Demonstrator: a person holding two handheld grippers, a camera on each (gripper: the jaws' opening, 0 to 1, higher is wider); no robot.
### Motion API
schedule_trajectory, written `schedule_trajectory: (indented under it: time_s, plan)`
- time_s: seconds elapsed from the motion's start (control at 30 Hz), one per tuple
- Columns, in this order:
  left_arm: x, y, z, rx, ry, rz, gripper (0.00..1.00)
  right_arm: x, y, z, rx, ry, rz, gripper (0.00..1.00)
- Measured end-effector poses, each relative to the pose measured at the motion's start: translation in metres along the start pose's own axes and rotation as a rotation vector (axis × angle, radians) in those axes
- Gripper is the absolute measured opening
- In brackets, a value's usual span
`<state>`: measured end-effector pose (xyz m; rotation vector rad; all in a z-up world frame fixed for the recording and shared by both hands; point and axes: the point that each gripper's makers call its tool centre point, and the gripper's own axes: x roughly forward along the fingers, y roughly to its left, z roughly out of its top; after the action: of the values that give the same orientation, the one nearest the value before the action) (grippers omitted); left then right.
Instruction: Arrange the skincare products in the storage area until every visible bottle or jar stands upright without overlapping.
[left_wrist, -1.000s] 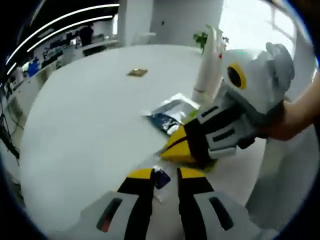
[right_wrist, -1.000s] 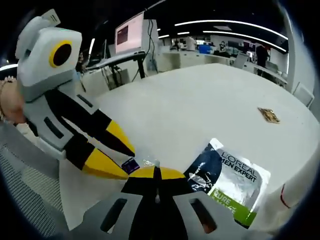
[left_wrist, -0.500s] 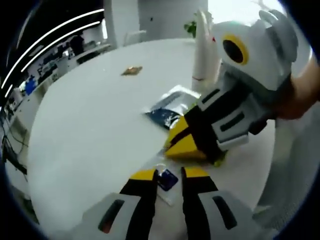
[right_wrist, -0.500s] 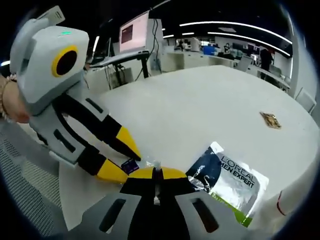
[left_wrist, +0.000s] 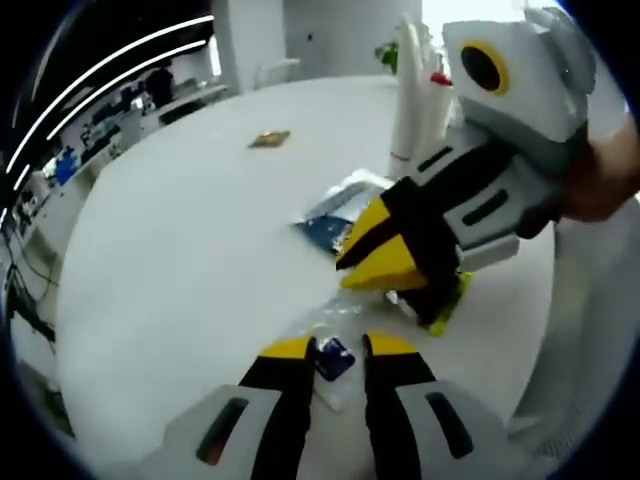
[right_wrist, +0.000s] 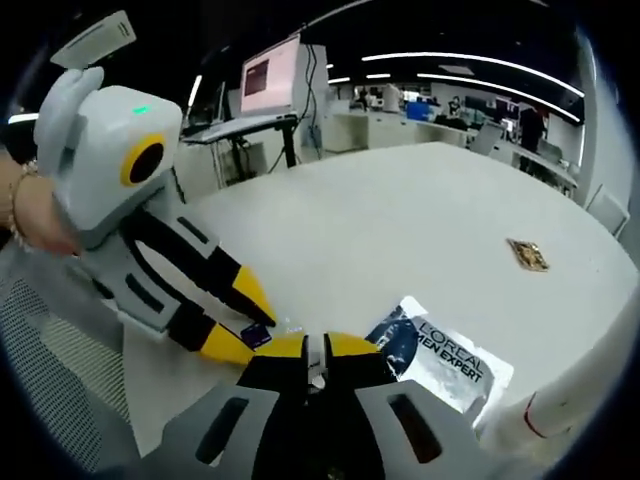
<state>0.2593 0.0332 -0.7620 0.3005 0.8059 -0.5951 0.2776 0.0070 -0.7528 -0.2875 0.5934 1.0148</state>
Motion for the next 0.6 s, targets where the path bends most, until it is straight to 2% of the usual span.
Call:
schedule_trajectory:
  time_s: [0.23, 0.37, 0.6]
  plan:
    - [0.001, -0.002, 0.003, -0.054, -0.009, 0.006, 0.27, -0.003, 0.006, 0.000, 0.009, -0.005, 0.012, 0.07]
    - [-0.002, -0.001, 0.008, -0.076, -0.022, 0.002, 0.29, -0.006, 0.001, 0.001, 0.014, -0.014, 0.007, 0.08]
    - [-0.001, 0.003, 0.007, -0.076, -0.025, 0.005, 0.29, -0.010, -0.004, 0.001, 0.026, -0.018, -0.006, 0.09]
